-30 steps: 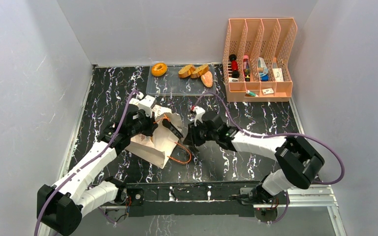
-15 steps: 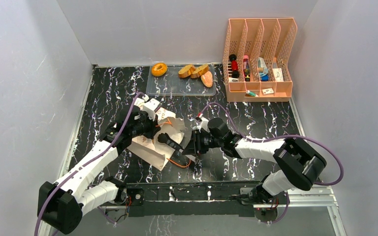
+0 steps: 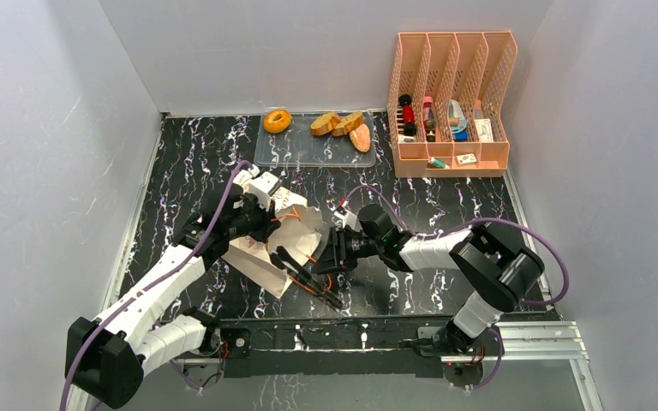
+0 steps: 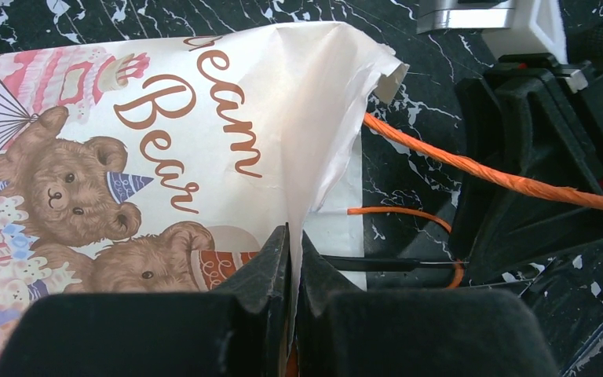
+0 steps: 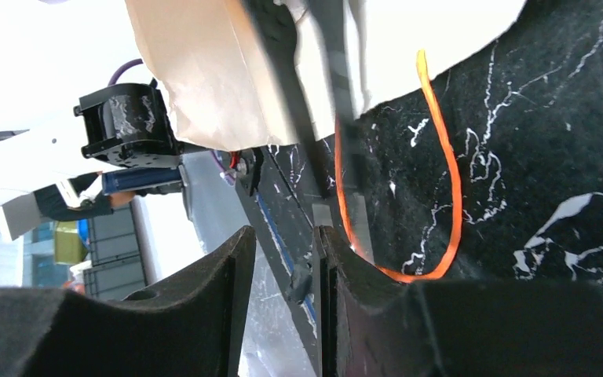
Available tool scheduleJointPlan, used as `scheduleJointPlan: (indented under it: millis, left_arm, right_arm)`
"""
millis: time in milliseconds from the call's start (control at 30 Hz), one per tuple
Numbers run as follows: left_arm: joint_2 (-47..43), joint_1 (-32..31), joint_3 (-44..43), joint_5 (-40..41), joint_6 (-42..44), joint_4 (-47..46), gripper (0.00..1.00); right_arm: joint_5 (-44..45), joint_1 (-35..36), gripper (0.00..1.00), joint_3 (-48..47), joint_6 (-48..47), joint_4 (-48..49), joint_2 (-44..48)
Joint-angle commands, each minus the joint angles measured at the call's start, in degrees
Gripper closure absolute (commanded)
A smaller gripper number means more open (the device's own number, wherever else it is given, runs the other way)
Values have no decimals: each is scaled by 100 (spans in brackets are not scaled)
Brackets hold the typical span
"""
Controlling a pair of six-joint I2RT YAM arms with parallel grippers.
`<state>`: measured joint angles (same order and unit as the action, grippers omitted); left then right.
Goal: Take the fake bread out of the paper bag
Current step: Pick up the clamp from the paper bag.
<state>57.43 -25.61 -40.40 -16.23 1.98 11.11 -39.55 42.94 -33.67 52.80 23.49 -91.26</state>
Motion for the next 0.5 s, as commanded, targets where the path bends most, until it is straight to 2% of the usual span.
scheduleJointPlan:
  millis: [0,167,233,333,467]
  left_arm:
    - [-67,29,-100,-337,7,-118,100]
    - [-53,29,-118,-373,0,-101,100]
    - [-22,30,-137,-372,-4,-80,100]
    - [16,29,-143,-378,-9,-40,100]
    - [25,29,-91,-362,-42,-82,100]
  right_arm:
    - [-272,-39,69,-253,487,844,-161]
    - [-233,-31,67,-271,390,940,-263]
    - [-15,20,64,-390,-188,463,-152]
    - [948,365,58,-709,-1475,-949,171]
    - [1796,964,53,-911,-2221,-1538,335]
